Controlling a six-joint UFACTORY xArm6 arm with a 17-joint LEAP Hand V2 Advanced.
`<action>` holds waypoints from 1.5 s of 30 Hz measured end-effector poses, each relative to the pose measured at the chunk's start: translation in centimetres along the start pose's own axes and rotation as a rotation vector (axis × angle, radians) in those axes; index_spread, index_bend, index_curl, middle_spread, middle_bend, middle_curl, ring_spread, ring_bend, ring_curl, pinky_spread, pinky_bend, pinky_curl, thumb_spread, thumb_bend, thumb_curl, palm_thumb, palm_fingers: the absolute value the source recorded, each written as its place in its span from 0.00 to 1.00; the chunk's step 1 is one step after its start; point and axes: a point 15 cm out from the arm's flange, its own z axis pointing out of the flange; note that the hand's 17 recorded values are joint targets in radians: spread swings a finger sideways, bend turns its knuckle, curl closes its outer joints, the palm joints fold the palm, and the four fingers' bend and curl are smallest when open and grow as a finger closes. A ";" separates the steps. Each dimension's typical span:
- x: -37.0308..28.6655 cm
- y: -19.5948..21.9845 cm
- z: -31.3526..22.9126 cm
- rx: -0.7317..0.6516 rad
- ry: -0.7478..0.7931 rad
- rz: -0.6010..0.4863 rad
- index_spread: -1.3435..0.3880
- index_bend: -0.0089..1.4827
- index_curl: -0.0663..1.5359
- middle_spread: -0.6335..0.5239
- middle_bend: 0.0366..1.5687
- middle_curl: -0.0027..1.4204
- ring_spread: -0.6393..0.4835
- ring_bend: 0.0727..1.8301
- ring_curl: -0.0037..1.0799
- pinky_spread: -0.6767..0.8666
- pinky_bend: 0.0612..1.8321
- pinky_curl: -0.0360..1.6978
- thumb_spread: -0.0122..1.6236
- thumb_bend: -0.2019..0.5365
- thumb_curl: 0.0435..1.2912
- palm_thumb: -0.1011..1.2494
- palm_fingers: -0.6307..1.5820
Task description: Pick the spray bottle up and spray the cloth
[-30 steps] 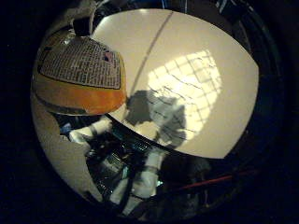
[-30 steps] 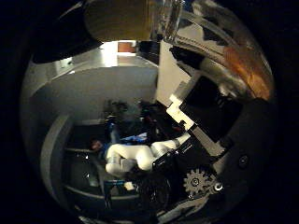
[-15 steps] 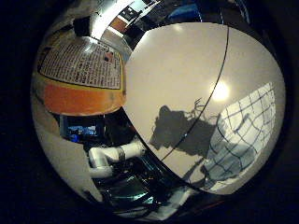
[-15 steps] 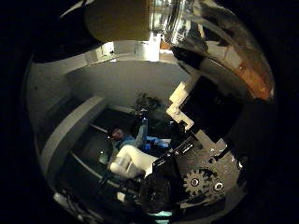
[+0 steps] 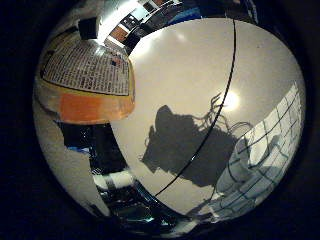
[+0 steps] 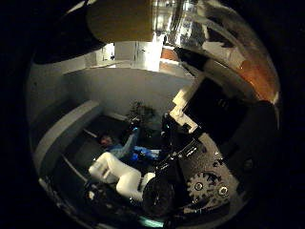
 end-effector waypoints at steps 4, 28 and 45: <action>1.3 0.2 -0.2 0.002 0.014 0.008 0.67 0.78 0.42 0.48 0.82 0.39 0.44 0.77 0.49 0.30 0.58 0.56 0.62 0.26 0.53 0.86 0.85; 7.2 3.8 0.7 -0.028 0.082 0.053 0.68 0.78 0.43 0.48 0.82 0.39 0.44 0.77 0.49 0.29 0.58 0.56 0.62 0.25 0.53 0.85 0.85; 8.6 4.5 1.8 -0.024 0.059 0.095 0.69 0.59 0.40 0.49 0.76 0.38 0.44 0.76 0.47 0.25 0.56 0.50 0.54 0.23 0.49 0.75 0.80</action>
